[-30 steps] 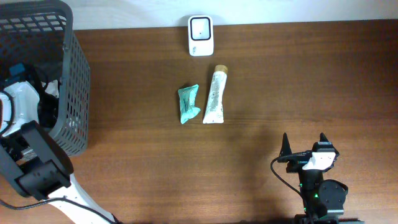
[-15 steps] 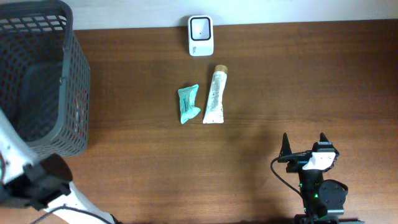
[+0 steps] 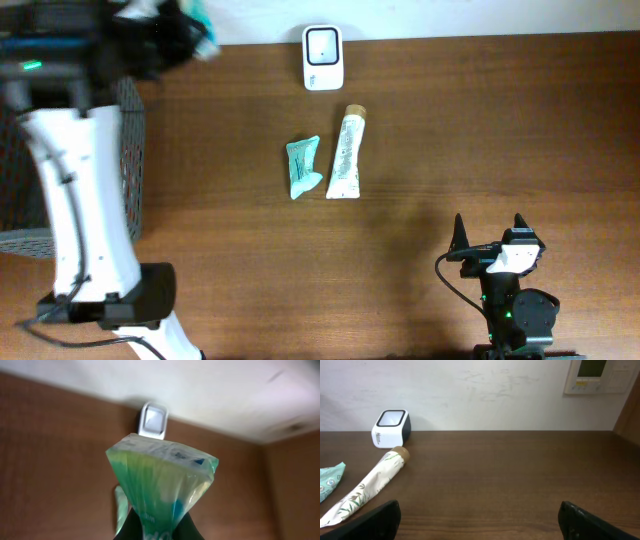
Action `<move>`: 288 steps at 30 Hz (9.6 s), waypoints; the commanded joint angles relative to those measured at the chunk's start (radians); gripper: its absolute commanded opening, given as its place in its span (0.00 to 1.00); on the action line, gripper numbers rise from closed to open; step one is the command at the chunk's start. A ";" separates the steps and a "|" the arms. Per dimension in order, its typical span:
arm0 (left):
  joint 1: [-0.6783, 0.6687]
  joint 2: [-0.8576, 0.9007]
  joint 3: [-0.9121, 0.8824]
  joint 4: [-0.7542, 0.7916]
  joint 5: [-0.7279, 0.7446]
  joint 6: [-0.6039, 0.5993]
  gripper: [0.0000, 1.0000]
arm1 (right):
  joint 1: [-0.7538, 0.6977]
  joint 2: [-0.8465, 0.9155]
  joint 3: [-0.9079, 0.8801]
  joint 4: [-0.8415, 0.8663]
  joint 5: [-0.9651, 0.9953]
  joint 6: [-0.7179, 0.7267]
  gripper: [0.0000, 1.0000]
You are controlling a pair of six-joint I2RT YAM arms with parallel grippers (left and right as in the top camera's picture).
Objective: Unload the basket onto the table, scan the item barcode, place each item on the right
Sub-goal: 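Grasp the small teal tissue pack with the left gripper, place it left, then grasp the orange snack bar with the left gripper, place it by the tube, then reach the right gripper to the white tube and grasp it, then lift the white tube with the right gripper and hold it over the scanner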
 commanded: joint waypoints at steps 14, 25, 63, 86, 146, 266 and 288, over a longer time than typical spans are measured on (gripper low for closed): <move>-0.249 -0.008 -0.766 0.375 -0.401 0.045 0.96 | -0.004 -0.006 -0.008 -0.003 0.006 -0.002 0.99; 0.188 -0.109 0.048 0.380 -0.470 0.095 1.00 | -0.004 -0.006 -0.008 -0.003 0.006 -0.002 0.99; 0.633 0.116 -0.921 0.393 -0.052 0.609 0.85 | -0.004 -0.006 -0.008 -0.003 0.006 -0.002 0.99; 0.634 0.226 -0.654 0.331 -0.305 0.433 0.00 | -0.004 -0.006 -0.008 -0.003 0.006 -0.002 0.99; 0.347 0.097 0.269 0.193 0.403 -0.143 0.00 | -0.004 -0.006 -0.008 -0.003 0.006 -0.002 0.99; 0.694 0.058 0.605 -0.312 -0.108 0.017 0.99 | 0.450 2.145 1.548 -0.947 0.449 0.522 0.46; 0.694 0.058 0.605 -0.312 -0.108 0.017 0.99 | 0.092 2.073 2.155 -1.492 0.086 0.338 0.99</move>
